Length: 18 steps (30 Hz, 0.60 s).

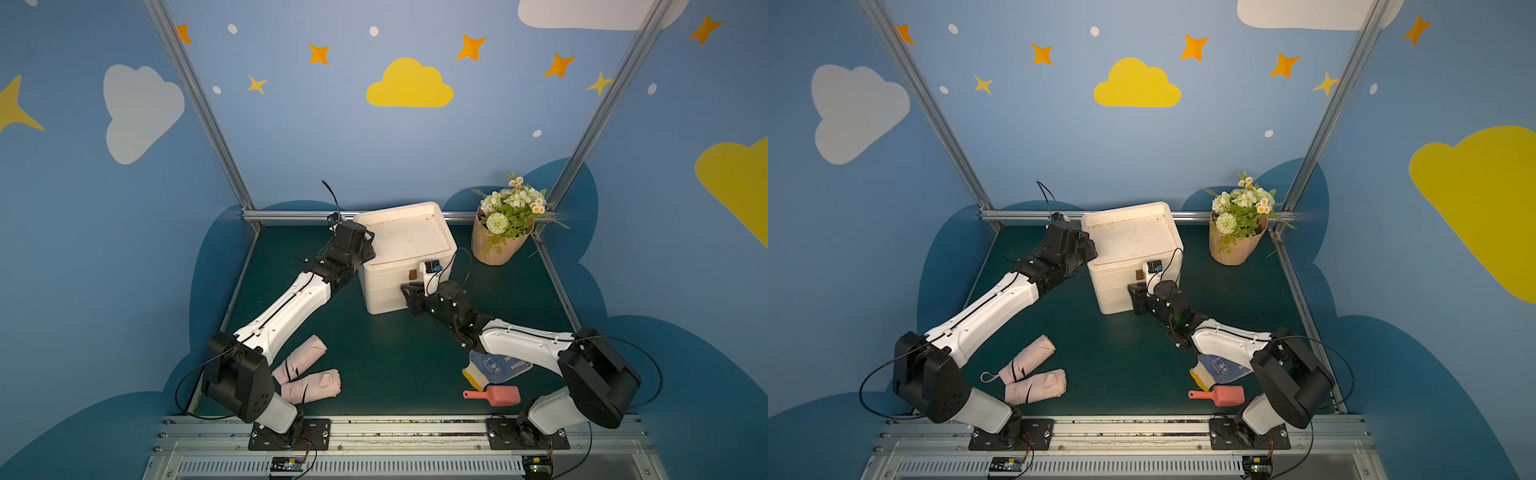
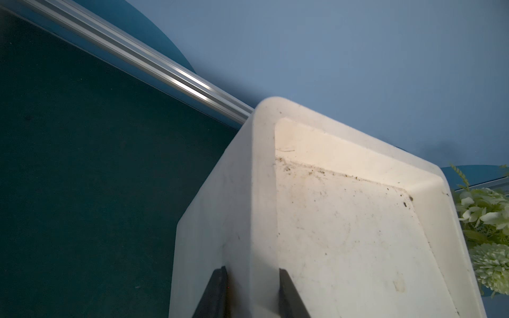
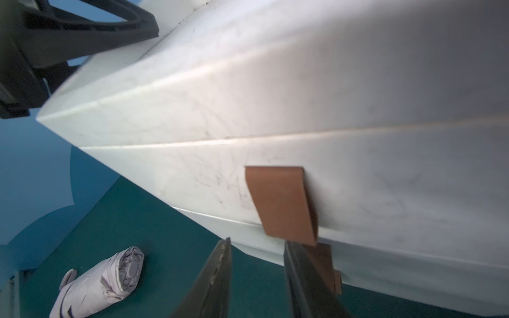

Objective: Place the umbrella in the drawer by color
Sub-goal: Close the drawer in the storage box, then open the drawer in the storage box.

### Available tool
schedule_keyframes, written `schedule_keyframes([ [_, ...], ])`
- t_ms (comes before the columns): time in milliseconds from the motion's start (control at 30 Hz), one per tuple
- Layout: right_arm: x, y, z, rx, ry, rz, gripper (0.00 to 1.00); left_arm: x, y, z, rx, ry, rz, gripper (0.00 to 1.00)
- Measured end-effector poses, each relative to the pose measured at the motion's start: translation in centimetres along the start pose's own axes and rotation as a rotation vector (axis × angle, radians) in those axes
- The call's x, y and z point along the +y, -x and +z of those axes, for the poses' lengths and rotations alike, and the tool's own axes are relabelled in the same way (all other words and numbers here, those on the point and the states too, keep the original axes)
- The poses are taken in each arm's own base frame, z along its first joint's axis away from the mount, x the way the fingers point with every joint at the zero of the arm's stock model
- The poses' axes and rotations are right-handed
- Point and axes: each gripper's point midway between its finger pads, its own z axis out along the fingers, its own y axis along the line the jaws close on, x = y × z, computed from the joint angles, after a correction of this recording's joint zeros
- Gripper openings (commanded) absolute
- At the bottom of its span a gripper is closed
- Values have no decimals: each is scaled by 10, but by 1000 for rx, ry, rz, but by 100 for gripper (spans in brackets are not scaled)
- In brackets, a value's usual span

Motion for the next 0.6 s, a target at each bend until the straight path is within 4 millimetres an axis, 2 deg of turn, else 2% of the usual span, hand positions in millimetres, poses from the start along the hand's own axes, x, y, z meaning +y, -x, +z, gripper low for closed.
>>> schedule_keyframes([
  [67, -6, -16, -7, 30, -5, 15, 37, 1, -1, -2, 3, 5, -8, 4],
  [233, -34, -76, -26, 160, -69, 51, 34, 2, -2, -4, 5, 13, -29, 4],
  [300, -45, -91, -31, 184, -106, 76, 34, 3, -3, -6, 7, 16, -35, 4],
  [433, -59, -101, -30, 196, -143, 124, 37, 4, -5, -10, 9, 25, -44, 4],
  [600, -61, -103, -18, 177, -121, 147, 38, 4, -6, -11, 7, 31, -54, 4],
])
